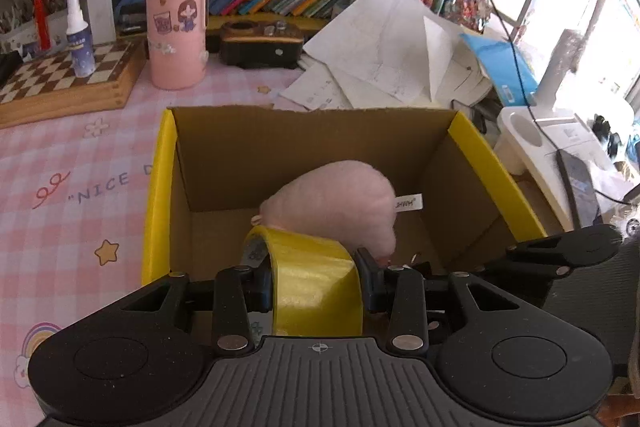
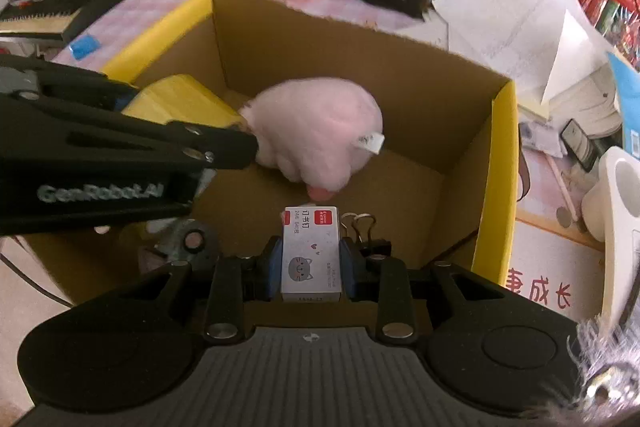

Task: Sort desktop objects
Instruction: 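Open the left tool to drop the tape while the right tool releases the white box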

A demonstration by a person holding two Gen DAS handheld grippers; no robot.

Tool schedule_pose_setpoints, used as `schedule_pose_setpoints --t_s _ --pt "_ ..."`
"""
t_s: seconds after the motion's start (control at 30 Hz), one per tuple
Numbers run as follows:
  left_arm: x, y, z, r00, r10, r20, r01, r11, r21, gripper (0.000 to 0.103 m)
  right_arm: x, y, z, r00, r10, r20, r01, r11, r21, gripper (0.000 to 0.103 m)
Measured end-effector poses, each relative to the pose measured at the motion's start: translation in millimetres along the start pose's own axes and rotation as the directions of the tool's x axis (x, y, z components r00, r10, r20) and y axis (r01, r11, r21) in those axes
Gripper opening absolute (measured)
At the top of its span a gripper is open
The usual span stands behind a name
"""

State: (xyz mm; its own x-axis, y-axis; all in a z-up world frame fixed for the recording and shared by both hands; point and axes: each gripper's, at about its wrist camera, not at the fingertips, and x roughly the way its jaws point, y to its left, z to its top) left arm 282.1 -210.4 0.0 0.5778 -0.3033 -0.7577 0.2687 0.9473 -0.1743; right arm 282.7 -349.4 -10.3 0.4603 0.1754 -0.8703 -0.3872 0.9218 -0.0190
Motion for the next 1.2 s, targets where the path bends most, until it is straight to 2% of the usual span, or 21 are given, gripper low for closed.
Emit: schedule_pose_setpoints --t_s 0.13,0.27,0.33,0.4,0.5,0.6,0.7,0.8,0.9,1.03,1.2 --pt "7 0 -2 1.0 0.009 -0.021 -0.009 1.0 -0.006 0.038 -1 0 3 1.0 0.011 0.002 -0.011 1.0 -0.003 0.028" --pt "3 -4 -1 1.0 0.021 0.01 -0.021 1.0 0.023 0.042 -1 0 3 1.0 0.008 0.01 -0.008 1.0 0.001 0.028" --pt "-1 -7 0 0.999 0.029 0.041 -0.03 0.999 0.032 0.054 -4 -2 2 1.0 0.008 0.029 -0.009 1.0 0.016 0.031" --pt "-10 -11 -1 0.995 0.023 0.093 -0.027 0.999 0.041 0.061 -8 -1 1 0.999 0.019 0.049 -0.02 1.0 0.023 0.041" --pt "-29 -16 0 0.985 0.002 0.174 -0.012 0.998 0.055 0.062 -16 0 -1 0.996 0.008 0.088 -0.01 1.0 0.025 0.045" --pt "-55 -16 0 0.966 -0.005 0.26 -0.007 0.999 0.044 0.068 -34 -1 -4 0.987 -0.013 0.159 0.005 0.999 0.052 0.046" --pt "-79 -14 -3 0.944 0.004 0.33 -0.016 0.999 0.036 0.073 -56 -1 -10 0.967 -0.044 0.252 0.019 0.995 0.099 0.048" --pt "-101 -9 -9 0.917 0.033 0.398 -0.041 0.999 0.014 0.084 -78 2 -19 0.937 -0.088 0.338 0.039 0.988 0.15 0.048" --pt "-118 2 -18 0.892 0.068 0.447 -0.065 0.998 -0.021 0.087 -99 10 -29 0.895 -0.164 0.416 0.089 0.977 0.194 0.05" --pt "-135 17 -34 0.873 0.114 0.474 -0.091 0.993 -0.07 0.088 -122 20 -45 0.828 -0.261 0.496 0.141 0.954 0.266 0.058" --pt "-153 34 -56 0.862 0.146 0.485 -0.111 0.989 -0.101 0.088 -136 30 -67 0.793 -0.349 0.499 0.177 0.916 0.36 0.059"
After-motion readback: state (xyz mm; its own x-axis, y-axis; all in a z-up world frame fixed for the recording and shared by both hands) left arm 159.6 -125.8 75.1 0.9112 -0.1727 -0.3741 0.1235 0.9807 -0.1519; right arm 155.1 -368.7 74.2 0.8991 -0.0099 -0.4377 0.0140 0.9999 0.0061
